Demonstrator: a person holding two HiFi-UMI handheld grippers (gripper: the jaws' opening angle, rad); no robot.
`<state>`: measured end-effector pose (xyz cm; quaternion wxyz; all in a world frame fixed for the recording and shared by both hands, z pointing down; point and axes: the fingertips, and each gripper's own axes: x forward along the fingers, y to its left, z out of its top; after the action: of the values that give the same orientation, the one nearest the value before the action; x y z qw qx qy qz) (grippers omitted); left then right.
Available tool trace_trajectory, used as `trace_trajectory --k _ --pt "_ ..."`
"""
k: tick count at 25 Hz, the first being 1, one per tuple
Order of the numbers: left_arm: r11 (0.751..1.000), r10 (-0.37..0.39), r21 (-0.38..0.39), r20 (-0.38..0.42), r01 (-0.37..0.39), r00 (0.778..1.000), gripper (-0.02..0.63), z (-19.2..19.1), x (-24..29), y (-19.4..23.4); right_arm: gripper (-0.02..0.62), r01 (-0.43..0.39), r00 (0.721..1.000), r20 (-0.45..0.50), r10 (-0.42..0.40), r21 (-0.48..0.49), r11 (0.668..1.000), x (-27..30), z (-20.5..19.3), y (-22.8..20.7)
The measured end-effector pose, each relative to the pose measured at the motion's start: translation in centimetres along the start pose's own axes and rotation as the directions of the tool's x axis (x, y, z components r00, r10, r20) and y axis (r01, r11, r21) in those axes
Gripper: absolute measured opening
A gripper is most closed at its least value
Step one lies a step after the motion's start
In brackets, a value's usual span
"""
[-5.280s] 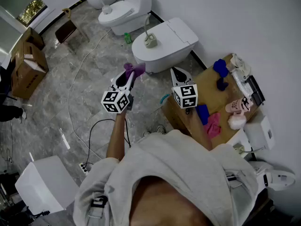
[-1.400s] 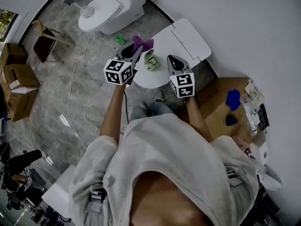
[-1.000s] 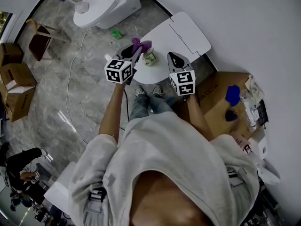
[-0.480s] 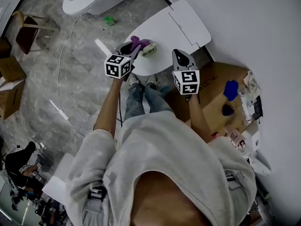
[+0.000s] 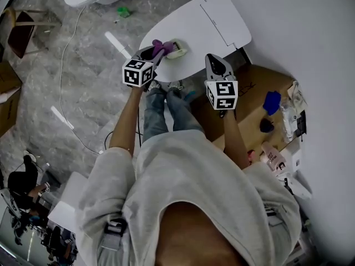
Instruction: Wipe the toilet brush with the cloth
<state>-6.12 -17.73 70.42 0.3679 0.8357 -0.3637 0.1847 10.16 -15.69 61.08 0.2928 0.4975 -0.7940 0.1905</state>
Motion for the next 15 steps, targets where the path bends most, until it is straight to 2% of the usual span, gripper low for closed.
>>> trace_trajectory --k 4,9,15 --pt "1.0 0.011 -0.025 -0.024 -0.012 1.0 0.106 -1.7 0.6 0.9 0.031 0.007 1.0 -0.02 -0.007 0.007 1.0 -0.2 -0.9 -0.1" --pt "0.999 0.049 -0.018 -0.028 -0.049 0.998 0.106 -2.1 0.5 1.7 0.032 0.009 1.0 -0.025 -0.008 0.008 1.0 -0.6 -1.6 -0.2" --pt "0.994 0.097 0.036 0.075 -0.1 0.992 0.106 2.1 -3.4 1.8 0.031 0.001 1.0 0.009 -0.001 -0.001 1.0 -1.4 -0.7 0.4"
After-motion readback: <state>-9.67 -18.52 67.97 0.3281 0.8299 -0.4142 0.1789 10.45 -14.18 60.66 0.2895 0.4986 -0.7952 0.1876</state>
